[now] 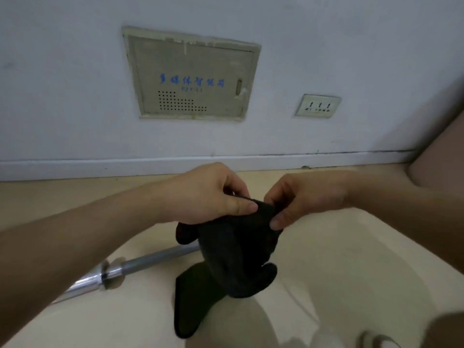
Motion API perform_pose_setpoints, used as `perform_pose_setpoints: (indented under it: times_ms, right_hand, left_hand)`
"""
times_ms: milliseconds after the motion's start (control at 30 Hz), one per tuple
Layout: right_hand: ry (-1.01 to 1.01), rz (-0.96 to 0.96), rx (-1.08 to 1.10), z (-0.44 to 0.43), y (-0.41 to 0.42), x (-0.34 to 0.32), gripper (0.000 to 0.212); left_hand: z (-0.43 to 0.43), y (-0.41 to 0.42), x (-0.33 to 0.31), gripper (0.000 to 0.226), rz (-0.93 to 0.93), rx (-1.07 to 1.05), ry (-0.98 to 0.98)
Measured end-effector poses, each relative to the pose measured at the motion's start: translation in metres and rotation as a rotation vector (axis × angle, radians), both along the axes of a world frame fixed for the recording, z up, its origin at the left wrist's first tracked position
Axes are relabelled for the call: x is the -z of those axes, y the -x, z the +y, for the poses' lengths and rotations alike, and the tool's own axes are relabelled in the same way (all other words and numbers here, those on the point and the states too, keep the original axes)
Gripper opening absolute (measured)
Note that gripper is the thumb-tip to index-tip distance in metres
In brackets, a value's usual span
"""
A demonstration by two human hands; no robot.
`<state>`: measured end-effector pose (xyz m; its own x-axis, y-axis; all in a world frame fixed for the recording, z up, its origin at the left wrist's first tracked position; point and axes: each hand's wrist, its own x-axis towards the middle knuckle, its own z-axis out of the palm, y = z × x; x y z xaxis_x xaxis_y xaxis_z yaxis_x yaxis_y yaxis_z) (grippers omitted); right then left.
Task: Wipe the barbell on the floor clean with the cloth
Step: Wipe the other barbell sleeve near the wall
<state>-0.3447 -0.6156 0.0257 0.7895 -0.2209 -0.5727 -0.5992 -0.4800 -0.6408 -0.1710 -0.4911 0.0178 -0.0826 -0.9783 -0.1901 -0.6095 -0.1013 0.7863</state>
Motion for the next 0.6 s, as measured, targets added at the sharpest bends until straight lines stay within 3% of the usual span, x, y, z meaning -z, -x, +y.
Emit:
perform_pose_setpoints:
  times_ms: [167,333,533,600]
  right_hand:
    - [0.105,0.038,-0.024,-0.060,0.086,0.022,0.022]
    - [0.204,-0.130,0.064,-0.119,0.168,0.066,0.025]
    - [0.307,-0.344,0.358,-0.177,0.270,0.087,0.013]
    - [0.195,-0.467,0.549,-0.188,0.288,0.092,0.016]
  left_hand:
    - [-0.057,0.078,-0.013,0.014,0.029,-0.019,0.012]
    - [-0.118,0.136,-0.016,0.015,0.210,-0.148,-0.040]
    - [-0.177,0.196,-0.005,0.016,0.418,-0.378,-0.024]
    - [-0.198,0.219,0.011,0.019,0.517,-0.511,-0.006]
